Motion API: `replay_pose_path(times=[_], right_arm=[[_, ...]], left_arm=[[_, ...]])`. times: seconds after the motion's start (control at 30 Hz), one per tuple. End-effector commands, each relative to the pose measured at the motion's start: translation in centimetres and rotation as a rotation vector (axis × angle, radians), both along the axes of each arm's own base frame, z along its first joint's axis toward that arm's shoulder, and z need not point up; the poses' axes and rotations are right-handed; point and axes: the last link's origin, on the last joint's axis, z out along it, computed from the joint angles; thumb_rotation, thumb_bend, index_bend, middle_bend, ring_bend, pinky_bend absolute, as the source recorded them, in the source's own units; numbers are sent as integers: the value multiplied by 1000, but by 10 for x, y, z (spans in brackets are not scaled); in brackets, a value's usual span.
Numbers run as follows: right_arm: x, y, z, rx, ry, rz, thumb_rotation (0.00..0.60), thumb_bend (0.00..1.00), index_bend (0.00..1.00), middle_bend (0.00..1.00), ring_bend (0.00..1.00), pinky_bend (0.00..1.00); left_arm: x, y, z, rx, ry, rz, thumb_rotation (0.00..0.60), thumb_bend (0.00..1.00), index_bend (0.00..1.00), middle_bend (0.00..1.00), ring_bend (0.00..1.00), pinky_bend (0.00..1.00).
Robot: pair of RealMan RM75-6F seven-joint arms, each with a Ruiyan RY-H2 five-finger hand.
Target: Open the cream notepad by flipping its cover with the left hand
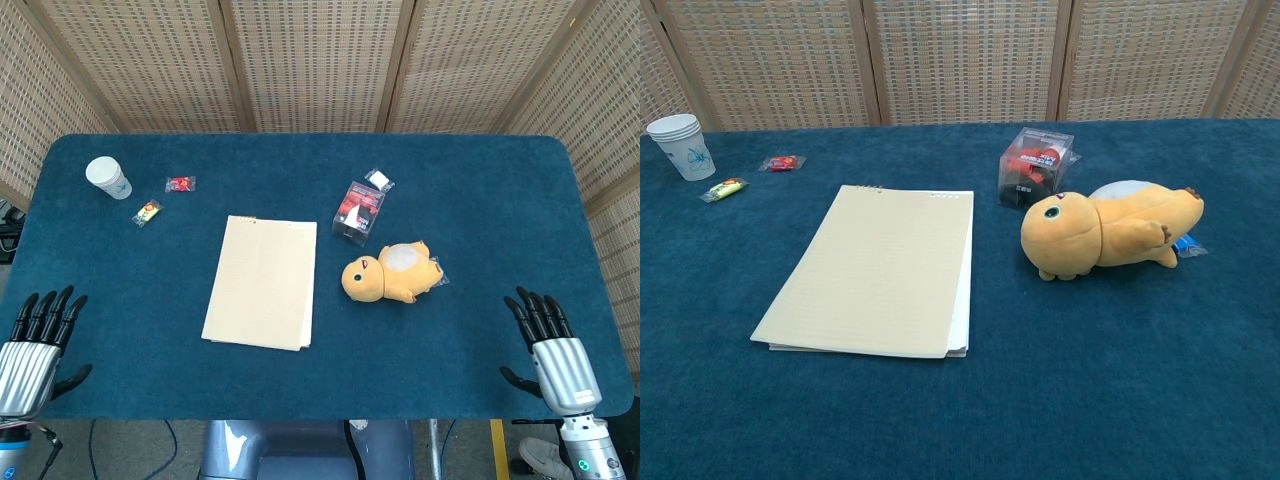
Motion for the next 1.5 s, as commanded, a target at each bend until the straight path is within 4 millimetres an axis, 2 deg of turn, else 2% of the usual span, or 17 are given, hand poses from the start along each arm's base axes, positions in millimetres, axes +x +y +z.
replay_pose_path(times=[0.03,0.2,0.4,0.57,0.8,0.97,1.17,1.5], right_arm=[[0,0,1,-1,-2,-2,600,0,0,0,0,0],[-2,-1,1,2,-6,-9,600,0,0,0,0,0],[-2,-1,2,3,-13,-8,600,0,0,0,0,0],[-4,-2,5,1,-24,-19,600,0,0,0,0,0],[-8,-4,9,-6,-47,-32,600,0,0,0,0,0],[-9,-5,11,-1,-61,-34,600,0,0,0,0,0],[-11,-5,15,-6,-83,-34,600,0,0,0,0,0],[-12,-5,19,-3,-109,-30,600,0,0,0,0,0]], left_arm=[[2,1,-2,-12,-6,-5,600,166,0,0,0,0],[13,9,-18,-78,14,-46,600,166,0,0,0,0],[45,22,-45,-168,55,-132,600,184,0,0,0,0],[72,37,-82,-299,82,-175,600,332,0,0,0,0],[96,54,-135,-384,149,-193,600,341,0,0,0,0],[108,66,-164,-400,177,-174,600,342,0,0,0,0],[123,76,-188,-400,209,-173,600,341,0,0,0,0],[134,89,-207,-390,229,-144,600,342,0,0,0,0]])
